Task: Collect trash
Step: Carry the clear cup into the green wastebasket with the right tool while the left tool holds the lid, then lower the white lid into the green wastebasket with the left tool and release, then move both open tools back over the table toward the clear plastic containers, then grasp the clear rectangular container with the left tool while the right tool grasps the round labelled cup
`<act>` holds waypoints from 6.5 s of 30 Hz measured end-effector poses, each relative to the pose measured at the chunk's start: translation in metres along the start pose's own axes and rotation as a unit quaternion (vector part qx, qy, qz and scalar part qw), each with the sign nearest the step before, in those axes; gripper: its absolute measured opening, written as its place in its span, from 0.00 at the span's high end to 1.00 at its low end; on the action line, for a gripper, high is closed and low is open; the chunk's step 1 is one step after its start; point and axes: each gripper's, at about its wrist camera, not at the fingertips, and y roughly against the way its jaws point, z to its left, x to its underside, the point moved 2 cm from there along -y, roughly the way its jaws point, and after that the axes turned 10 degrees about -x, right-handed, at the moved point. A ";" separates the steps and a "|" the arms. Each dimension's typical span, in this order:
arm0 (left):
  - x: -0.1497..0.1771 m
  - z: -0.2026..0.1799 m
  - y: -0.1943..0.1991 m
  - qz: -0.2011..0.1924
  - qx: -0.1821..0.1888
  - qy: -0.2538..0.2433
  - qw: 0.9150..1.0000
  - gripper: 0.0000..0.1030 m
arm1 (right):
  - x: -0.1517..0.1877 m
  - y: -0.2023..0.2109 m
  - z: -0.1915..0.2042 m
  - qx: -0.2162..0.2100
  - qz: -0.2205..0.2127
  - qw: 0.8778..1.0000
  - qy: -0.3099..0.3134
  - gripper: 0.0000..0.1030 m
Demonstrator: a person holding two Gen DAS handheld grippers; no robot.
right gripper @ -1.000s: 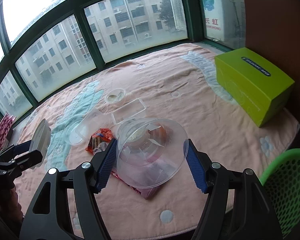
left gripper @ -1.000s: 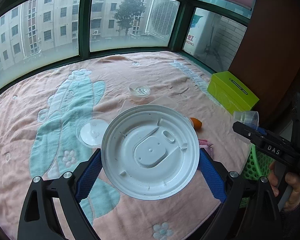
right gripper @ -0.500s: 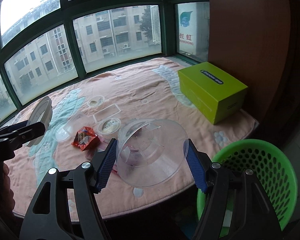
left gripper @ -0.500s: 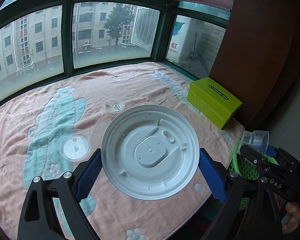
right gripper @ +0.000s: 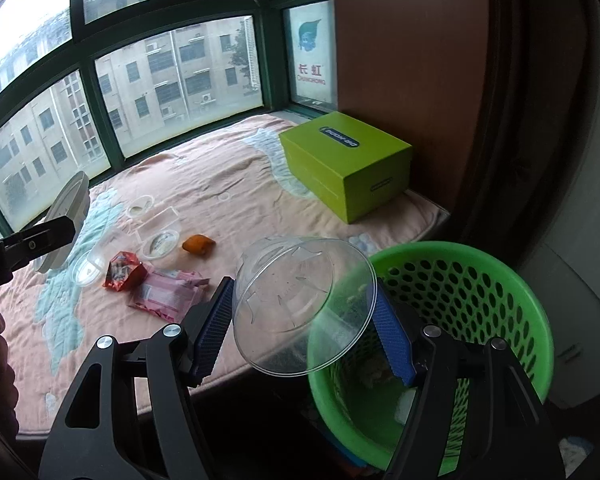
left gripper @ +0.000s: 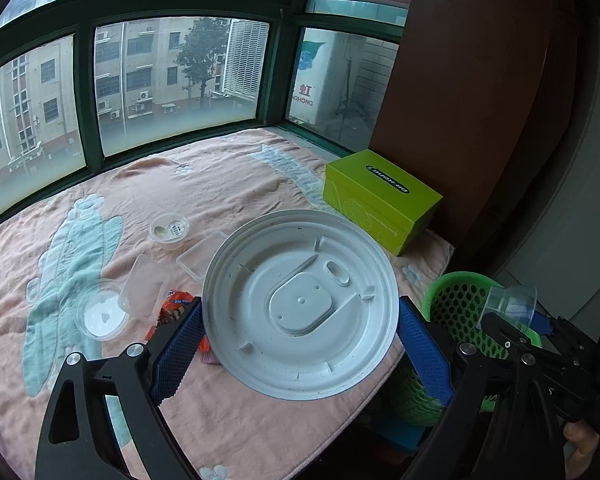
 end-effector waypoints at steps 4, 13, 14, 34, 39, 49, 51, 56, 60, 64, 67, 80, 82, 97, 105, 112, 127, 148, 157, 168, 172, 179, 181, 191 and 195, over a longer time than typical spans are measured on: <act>-0.001 -0.011 -0.001 0.000 0.008 -0.007 1.000 0.13 | 0.006 0.009 -0.017 0.019 0.000 1.000 -0.017 0.35; -0.004 -0.035 -0.001 -0.001 0.024 -0.023 0.999 0.13 | 0.020 0.022 -0.052 0.054 0.003 0.997 -0.052 0.34; -0.005 -0.038 -0.001 -0.002 0.026 -0.025 0.999 0.13 | 0.021 0.023 -0.055 0.056 0.003 0.997 -0.054 0.34; -0.010 -0.105 -0.001 -0.003 0.072 -0.075 0.995 0.13 | 0.031 0.050 -0.091 0.089 -0.016 0.992 -0.087 0.24; -0.006 -0.125 -0.006 0.005 0.081 -0.090 0.993 0.13 | 0.033 0.056 -0.095 0.095 -0.022 0.991 -0.091 0.20; 0.002 -0.160 -0.017 0.021 0.099 -0.121 0.988 0.13 | 0.036 0.072 -0.107 0.111 -0.037 0.987 -0.106 0.19; 0.004 -0.168 -0.018 0.023 0.101 -0.129 0.986 0.13 | 0.037 0.074 -0.109 0.115 -0.041 0.987 -0.108 0.19; 0.009 -0.187 -0.020 0.026 0.111 -0.146 0.983 0.13 | 0.039 0.081 -0.117 0.121 -0.047 0.984 -0.119 0.19; 0.014 -0.203 -0.022 0.032 0.122 -0.158 0.979 0.13 | 0.042 0.086 -0.123 0.125 -0.052 0.982 -0.128 0.19; 0.018 -0.216 -0.024 0.038 0.130 -0.168 0.976 0.13 | 0.045 0.089 -0.129 0.128 -0.054 0.981 -0.137 0.19; 0.021 -0.223 -0.026 0.042 0.138 -0.172 0.974 0.12 | 0.046 0.092 -0.133 0.129 -0.057 0.980 -0.142 0.19; 0.023 -0.222 -0.023 0.045 0.158 -0.162 0.973 0.09 | 0.044 0.091 -0.129 0.119 -0.061 0.982 -0.135 0.19; 0.021 -0.220 -0.023 0.042 0.155 -0.160 0.974 0.09 | 0.043 0.091 -0.127 0.117 -0.060 0.982 -0.133 0.19; 0.012 -0.160 -0.022 0.038 0.108 -0.116 0.987 0.09 | 0.032 0.075 -0.104 0.091 -0.050 0.989 -0.110 0.19; 0.007 -0.098 -0.035 0.043 0.053 -0.071 0.995 0.09 | 0.024 0.056 -0.077 0.062 -0.037 0.994 -0.085 0.19; 0.007 -0.034 -0.046 0.049 -0.003 -0.025 0.999 0.09 | 0.015 0.034 -0.048 0.030 -0.022 0.998 -0.058 0.19; 0.009 0.111 -0.083 0.075 -0.111 0.058 0.989 0.27 | -0.001 -0.013 0.014 -0.025 0.006 1.000 -0.003 0.19; 0.014 0.180 -0.163 0.132 -0.119 0.060 0.982 0.60 | -0.006 -0.074 0.080 -0.076 0.059 0.995 0.038 0.19; 0.015 0.188 -0.167 0.135 -0.109 0.065 0.983 0.93 | -0.005 -0.101 0.114 -0.108 0.080 0.989 0.064 0.19; 0.009 0.200 -0.135 0.105 -0.103 0.086 0.985 0.94 | -0.004 -0.130 0.155 -0.161 0.104 0.977 0.091 0.20; 0.006 0.205 -0.118 0.092 -0.101 0.096 0.986 0.94 | -0.007 -0.143 0.169 -0.175 0.111 0.972 0.114 0.21; 0.004 0.214 -0.098 0.077 -0.101 0.105 0.986 0.94 | -0.018 -0.174 0.173 -0.167 0.122 0.972 0.116 0.26; 0.004 0.216 -0.094 0.073 -0.101 0.105 0.987 0.94 | -0.023 -0.184 0.171 -0.162 0.123 0.973 0.113 0.26; 0.002 0.215 -0.087 0.069 -0.088 0.113 0.987 0.94 | -0.028 -0.231 0.172 -0.155 0.152 0.969 0.122 0.26; 0.004 0.215 -0.087 0.072 -0.085 0.115 0.987 0.94 | -0.026 -0.245 0.174 -0.158 0.163 0.967 0.119 0.26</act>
